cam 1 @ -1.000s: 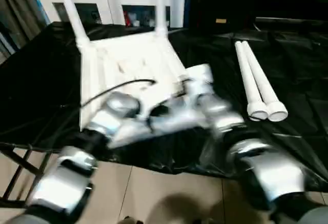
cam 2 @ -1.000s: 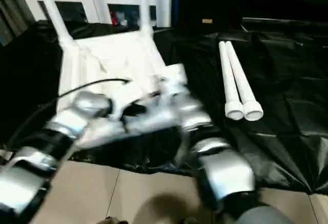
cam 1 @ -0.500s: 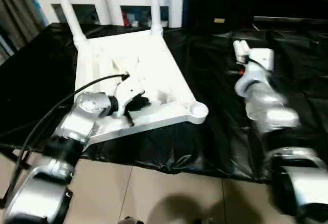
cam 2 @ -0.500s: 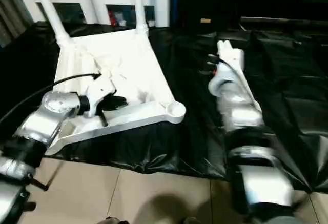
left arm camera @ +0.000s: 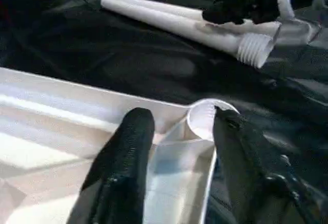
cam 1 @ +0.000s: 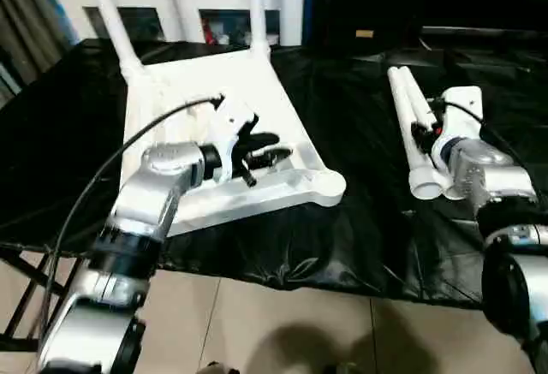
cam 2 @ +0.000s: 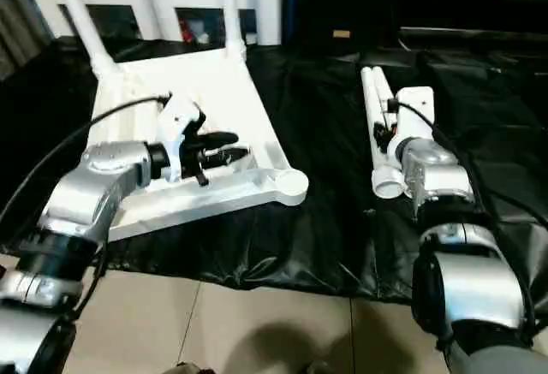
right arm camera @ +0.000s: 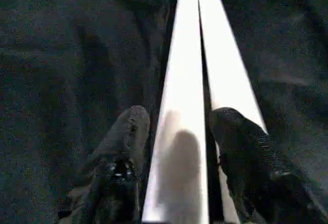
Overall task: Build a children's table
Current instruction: Pick table leg
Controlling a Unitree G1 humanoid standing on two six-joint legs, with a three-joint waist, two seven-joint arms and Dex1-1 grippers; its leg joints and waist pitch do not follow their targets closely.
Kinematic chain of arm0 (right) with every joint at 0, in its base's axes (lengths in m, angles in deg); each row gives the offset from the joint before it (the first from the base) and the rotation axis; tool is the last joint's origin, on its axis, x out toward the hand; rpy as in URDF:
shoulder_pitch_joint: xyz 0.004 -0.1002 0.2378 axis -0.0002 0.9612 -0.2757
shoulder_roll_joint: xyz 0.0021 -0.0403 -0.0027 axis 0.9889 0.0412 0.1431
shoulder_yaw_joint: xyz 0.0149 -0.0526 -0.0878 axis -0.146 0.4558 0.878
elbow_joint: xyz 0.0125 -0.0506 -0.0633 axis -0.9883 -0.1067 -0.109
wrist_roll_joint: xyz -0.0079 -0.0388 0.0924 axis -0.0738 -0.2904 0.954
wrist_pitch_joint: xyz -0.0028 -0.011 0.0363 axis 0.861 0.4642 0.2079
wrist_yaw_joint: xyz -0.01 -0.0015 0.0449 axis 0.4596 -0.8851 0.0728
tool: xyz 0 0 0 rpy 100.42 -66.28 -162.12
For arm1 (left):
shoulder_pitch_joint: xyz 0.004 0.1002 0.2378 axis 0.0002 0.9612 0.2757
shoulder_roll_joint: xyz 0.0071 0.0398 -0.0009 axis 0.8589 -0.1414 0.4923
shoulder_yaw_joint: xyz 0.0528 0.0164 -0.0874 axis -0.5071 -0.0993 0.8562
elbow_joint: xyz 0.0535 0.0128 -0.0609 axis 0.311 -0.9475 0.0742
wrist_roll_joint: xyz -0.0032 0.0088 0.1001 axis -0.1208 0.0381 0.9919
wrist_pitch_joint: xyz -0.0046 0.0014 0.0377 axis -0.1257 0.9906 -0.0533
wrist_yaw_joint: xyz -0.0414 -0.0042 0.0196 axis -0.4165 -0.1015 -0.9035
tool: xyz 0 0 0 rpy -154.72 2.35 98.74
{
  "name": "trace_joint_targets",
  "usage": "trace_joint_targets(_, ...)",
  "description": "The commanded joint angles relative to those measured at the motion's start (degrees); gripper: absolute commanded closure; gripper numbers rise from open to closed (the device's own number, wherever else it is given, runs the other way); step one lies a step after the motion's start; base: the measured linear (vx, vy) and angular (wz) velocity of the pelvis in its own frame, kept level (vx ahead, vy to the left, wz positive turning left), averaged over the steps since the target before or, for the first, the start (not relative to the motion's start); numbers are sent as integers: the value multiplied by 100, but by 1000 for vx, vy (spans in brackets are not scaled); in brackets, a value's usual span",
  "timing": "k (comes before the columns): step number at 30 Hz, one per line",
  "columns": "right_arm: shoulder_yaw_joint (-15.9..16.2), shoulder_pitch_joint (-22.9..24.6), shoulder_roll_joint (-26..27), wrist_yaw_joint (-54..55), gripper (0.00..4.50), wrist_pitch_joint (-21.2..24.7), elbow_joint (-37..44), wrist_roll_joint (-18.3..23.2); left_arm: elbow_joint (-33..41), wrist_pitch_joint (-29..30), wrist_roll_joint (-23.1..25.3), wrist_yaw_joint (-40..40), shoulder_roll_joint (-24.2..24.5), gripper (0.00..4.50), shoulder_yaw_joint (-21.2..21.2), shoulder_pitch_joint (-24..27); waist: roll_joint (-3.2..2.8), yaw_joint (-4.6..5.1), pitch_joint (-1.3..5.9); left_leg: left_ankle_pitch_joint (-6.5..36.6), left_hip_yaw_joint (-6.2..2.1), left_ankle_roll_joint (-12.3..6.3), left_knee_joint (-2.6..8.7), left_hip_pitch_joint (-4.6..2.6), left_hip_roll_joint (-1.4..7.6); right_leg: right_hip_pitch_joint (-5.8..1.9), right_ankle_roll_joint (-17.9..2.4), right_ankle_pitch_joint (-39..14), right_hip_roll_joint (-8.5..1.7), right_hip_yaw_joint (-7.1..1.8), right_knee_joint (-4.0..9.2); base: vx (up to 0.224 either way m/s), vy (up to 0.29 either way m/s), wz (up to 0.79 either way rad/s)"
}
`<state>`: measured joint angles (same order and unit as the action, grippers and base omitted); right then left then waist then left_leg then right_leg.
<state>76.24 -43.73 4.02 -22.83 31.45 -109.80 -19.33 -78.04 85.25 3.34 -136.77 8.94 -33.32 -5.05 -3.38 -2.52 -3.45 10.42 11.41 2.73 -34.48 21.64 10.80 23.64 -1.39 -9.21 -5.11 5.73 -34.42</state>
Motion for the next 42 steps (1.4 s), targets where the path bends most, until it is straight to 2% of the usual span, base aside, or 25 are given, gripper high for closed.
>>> trace_joint_targets(1,59,-217,-3,41,181,7,-210,-80,259,182,-30,-21,123,191,-92,63,57,-40,496,826,-108,-447,284,-55,182,-363,-1431,-1061,-305,-243,337,0,0,0)
trace_joint_targets(4,67,-315,27,173,160,-63,-434,-158,370,252,6,-33,224,181,-156,117,58,-57,501,667,-102,-520,260,-19,177,-353,-1504,-825,-303,-244,297,0,0,0)
trace_joint_targets(6,60,-390,35,295,141,-131,-603,-186,442,272,54,-35,274,156,-181,147,51,-66,482,780,-98,-507,264,-24,178,-341,-1486,-971,-308,-240,316,0,0,0)
trace_joint_targets(9,136,-511,28,446,129,-77,-858,-307,527,276,163,-10,363,147,-236,170,40,-81,469,971,-100,-388,276,-51,184,-317,-1418,-1228,-304,-241,340,0,0,0)
trace_joint_targets(10,79,-553,33,363,115,-28,-932,-263,536,301,152,-53,401,145,-264,161,18,-89,456,1127,-105,-313,282,-60,185,-310,-1366,-1363,-306,-241,350,0,0,0)
trace_joint_targets(12,30,-576,38,285,115,1,-971,-218,546,331,134,-87,423,145,-281,157,27,-88,457,1183,-107,-285,288,-57,188,-319,-1348,-1372,-307,-242,348,0,0,0)
trace_joint_targets(15,132,-670,-22,384,115,254,-1105,-361,561,349,144,-196,557,145,-333,146,5,-103,455,1228,-117,-227,291,-53,182,-315,-1336,-1369,-299,-237,338,0,0,0)
trace_joint_targets(24,-49,-834,-89,141,115,855,-1332,-199,672,466,87,-543,841,145,-460,116,10,-133,462,1180,-116,-230,277,-37,183,-322,-1415,-1259,-311,-241,305,0,0,0)
trace_joint_targets(26,-103,-910,-102,-387,115,1348,-1394,-143,760,563,18,-727,967,145,-519,110,3,-143,456,1193,-121,-236,280,-34,192,-325,-1437,-1237,-316,-241,299,0,0,0)
trace_joint_targets(28,-69,-923,-114,-487,115,1427,-1403,-173,777,574,2,-780,993,145,-535,109,-3,-141,454,1242,-122,-234,283,-35,194,-325,-1461,-1232,-308,-240,294,0,0,0)
trace_joint_targets(31,93,-985,-204,-783,115,1814,-1442,-332,955,717,-108,-1115,1175,145,-646,132,-4,-155,450,1231,-123,-212,281,-38,195,-323,-1489,-1232,-316,-246,293,0,0,0)
trace_joint_targets(37,397,-1048,-275,-1336,170,2154,-1458,-608,1176,911,-230,-1425,1367,142,-776,169,20,-169,436,1308,-123,-138,284,-42,199,-316,-1455,-1427,-329,-254,305,0,0,0)
trace_joint_targets(42,604,-1010,-269,-1593,210,2268,-1455,-797,1172,990,-281,-1447,1380,142,-749,124,33,-185,435,1235,-125,-126,278,-39,199,-318,-1405,-1505,-337,-259,303,0,0,0)
